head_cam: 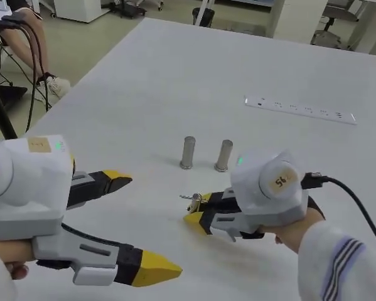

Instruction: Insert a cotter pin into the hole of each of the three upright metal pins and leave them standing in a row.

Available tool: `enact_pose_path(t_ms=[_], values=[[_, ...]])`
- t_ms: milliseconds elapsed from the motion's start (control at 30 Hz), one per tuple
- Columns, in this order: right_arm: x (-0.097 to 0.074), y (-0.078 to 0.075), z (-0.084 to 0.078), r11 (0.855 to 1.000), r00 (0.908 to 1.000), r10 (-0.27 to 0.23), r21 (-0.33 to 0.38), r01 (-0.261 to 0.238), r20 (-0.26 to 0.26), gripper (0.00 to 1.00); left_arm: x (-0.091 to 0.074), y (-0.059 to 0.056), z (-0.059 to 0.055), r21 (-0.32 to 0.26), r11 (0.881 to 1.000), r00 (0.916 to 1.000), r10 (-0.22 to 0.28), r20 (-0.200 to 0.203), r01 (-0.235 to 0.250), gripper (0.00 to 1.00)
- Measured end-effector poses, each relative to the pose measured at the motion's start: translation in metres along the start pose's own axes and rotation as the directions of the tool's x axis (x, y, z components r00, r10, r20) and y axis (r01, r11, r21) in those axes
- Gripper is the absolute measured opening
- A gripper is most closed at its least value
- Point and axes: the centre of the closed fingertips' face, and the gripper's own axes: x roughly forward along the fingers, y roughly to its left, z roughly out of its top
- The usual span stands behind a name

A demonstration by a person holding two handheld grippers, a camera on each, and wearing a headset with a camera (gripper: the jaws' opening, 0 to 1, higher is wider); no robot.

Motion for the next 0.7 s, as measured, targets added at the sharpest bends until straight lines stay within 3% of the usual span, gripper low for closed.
enact_pose_path(t_ms=[267, 433, 700], values=[[-0.002, 0.0, 0.001, 1.0, 0.9999, -0.016, -0.014, 0.016, -0.002, 0.06, 0.002, -0.003, 0.006, 0.005, 1.0, 0.9999, -0.008, 0.011, 0.008, 0.99], [-0.011, -0.004, 0.012, 0.999, 0.9986, -0.045, -0.015, 0.045, 0.027, 0.2, 0.0, -0.004, 0.013, 0.01, 1.0, 0.9997, -0.006, 0.025, 0.006, 0.99], [-0.046, -0.003, 0.029, 0.996, 0.9933, -0.093, -0.001, 0.093, 0.069, 0.3, -0.006, -0.003, 0.027, 0.003, 1.0, 0.9979, 0.017, 0.062, -0.017, 0.99]])
